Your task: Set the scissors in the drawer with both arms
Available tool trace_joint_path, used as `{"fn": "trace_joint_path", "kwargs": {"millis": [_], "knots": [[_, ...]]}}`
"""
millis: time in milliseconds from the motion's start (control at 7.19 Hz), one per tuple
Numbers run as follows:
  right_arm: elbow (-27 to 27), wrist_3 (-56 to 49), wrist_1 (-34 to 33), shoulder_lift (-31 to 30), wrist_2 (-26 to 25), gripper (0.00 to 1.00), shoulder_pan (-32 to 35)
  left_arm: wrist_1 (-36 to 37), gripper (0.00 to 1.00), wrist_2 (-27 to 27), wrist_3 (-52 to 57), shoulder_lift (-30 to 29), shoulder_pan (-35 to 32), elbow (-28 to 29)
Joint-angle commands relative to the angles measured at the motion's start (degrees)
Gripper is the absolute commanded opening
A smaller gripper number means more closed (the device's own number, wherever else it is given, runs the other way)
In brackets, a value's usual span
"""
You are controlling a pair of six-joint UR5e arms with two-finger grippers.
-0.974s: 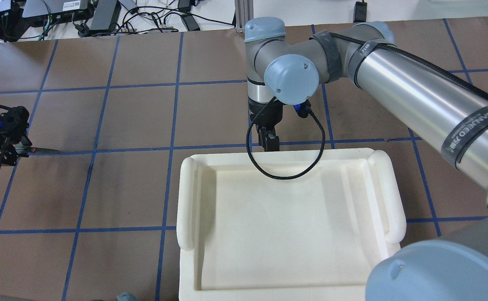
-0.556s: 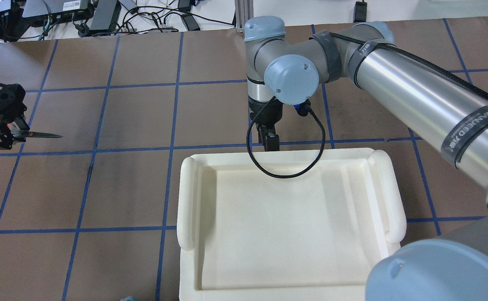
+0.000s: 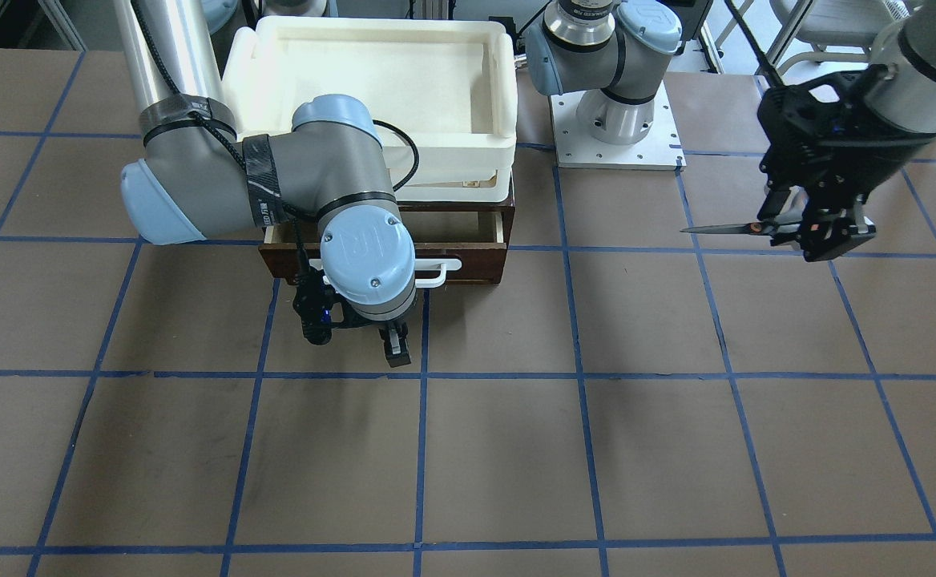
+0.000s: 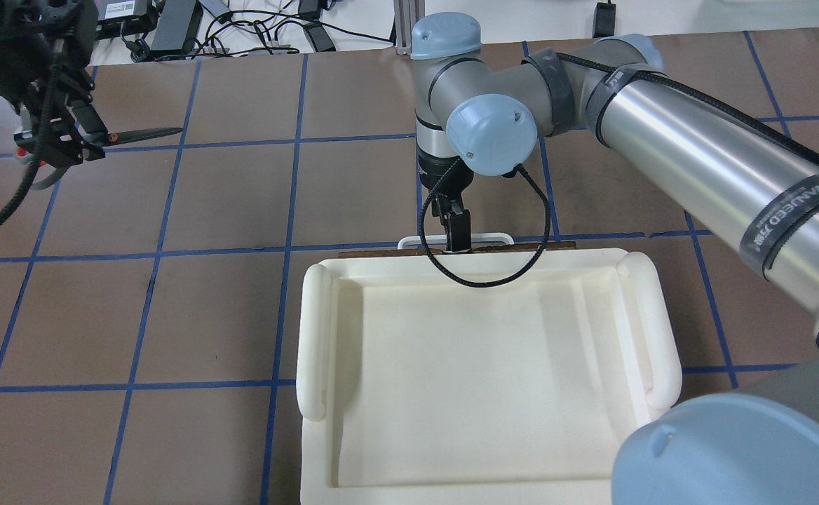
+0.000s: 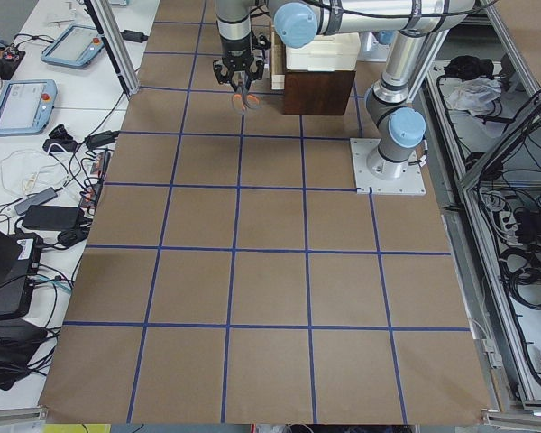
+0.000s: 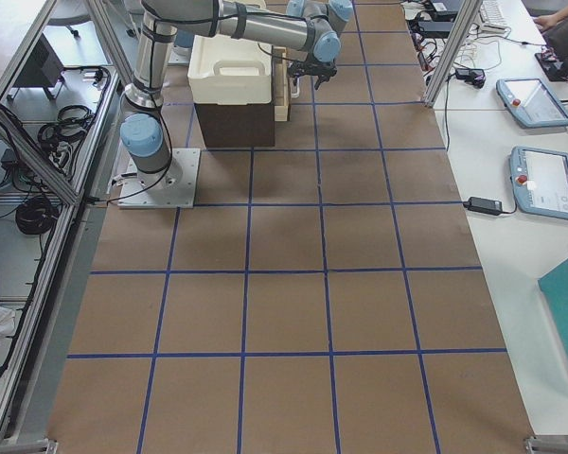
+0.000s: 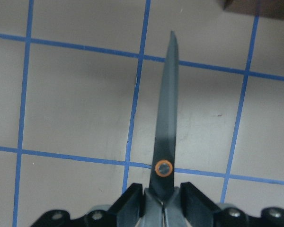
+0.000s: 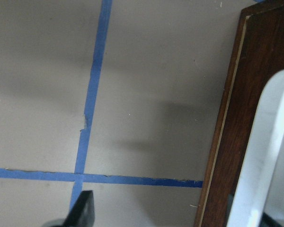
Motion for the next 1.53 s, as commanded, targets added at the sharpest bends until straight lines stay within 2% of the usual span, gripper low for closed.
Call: {"fn": "trace_joint_path", "kwargs": {"millis": [0, 278, 695, 1391], "knots": [[-1.6, -2.0, -0.6, 1.2, -1.6, 1.00, -0.4, 0.0, 0.05, 0.0, -7.9, -0.4, -8.7, -0.2], [-2.8, -3.1, -1.4, 2.2, -1.6, 1.00, -0.6, 0.7, 0.00, -0.3, -9.4, -0.7, -10.5, -0.3], [-5.9, -4.4, -1.4, 4.0, -1.7, 1.00, -0.8, 0.7, 0.00, -0.3, -9.4, -0.7, -10.5, -0.3], [-8.0, -6.5, -2.3, 5.6, -2.5, 1.00, -2.0, 0.7, 0.00, 0.3, -8.9, -0.4, -10.6, -0.4]]}}
